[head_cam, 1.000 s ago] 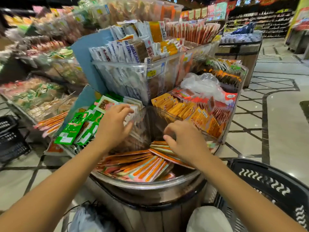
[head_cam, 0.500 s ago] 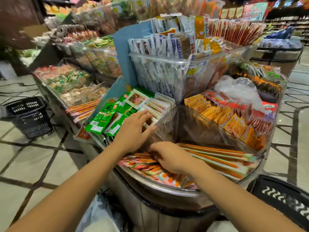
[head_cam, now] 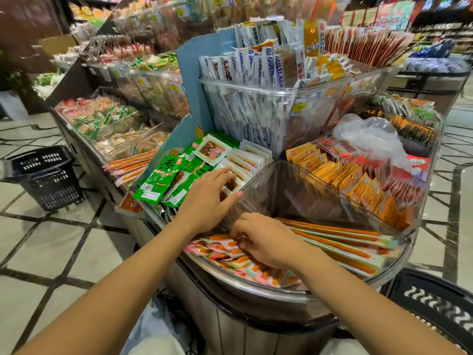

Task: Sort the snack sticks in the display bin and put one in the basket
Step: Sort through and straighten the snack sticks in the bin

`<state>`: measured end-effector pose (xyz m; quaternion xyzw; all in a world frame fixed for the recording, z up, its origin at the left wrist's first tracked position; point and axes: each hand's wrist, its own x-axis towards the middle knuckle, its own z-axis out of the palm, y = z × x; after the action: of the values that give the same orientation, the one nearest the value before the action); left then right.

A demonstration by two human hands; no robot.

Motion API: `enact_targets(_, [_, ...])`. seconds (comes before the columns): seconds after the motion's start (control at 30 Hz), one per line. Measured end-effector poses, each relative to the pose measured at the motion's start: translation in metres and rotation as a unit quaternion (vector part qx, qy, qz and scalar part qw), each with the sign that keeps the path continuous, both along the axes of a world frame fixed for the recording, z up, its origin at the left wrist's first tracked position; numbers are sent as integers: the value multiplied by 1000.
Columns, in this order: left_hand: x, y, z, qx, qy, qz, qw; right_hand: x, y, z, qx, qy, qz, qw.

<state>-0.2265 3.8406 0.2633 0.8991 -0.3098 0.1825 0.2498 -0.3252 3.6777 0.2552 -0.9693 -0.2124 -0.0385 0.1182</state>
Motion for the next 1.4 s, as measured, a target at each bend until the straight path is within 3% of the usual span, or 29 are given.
enact_targets(0.17, [-2,0,1,1,7,2,1000,-3,1,2,-9,-1,2,1000])
enact_targets(0.3, [-3,0,1,2,4,1,1000,-1,4,0,-51,-63,25,996])
enact_targets(0.4, [-4,0,2,1,8,4,1000,-1,3,0,-16,-95,49,994])
enact_targets(0.47, [-4,0,4,-2,11,5,1000,-4,1,4,47,-119,54,990])
enact_targets(0.53, [-5,-1,6,2,18,6,1000,-10,-2,15,170,-131,18,977])
enact_targets(0.63, [-6,-2,7,10,19,6,1000,-17,-17,42,411,-119,-65,901])
enact_targets(0.73, [-10,-3,8,12,10,7,1000,-24,-40,72,531,-128,-101,831])
enact_targets(0.9, [-20,-10,22,37,-79,-11,996,-37,-66,102,519,-149,-128,832])
enact_targets(0.97, [-30,-25,36,-33,-91,-43,994,-42,-73,107,516,-140,-133,835])
enact_targets(1.03, [-50,-45,60,-154,-39,-82,984,-45,-76,109,497,-136,-134,846])
enact_targets(1.13, [-80,-73,95,-295,62,-155,941,-51,-76,112,459,-147,-122,868])
enact_targets(1.23, [-93,-86,113,-343,109,-207,910,-58,-75,113,415,-182,-120,883])
enact_targets(1.4, [-91,-88,113,-337,116,-236,904,-64,-78,113,379,-221,-139,888])
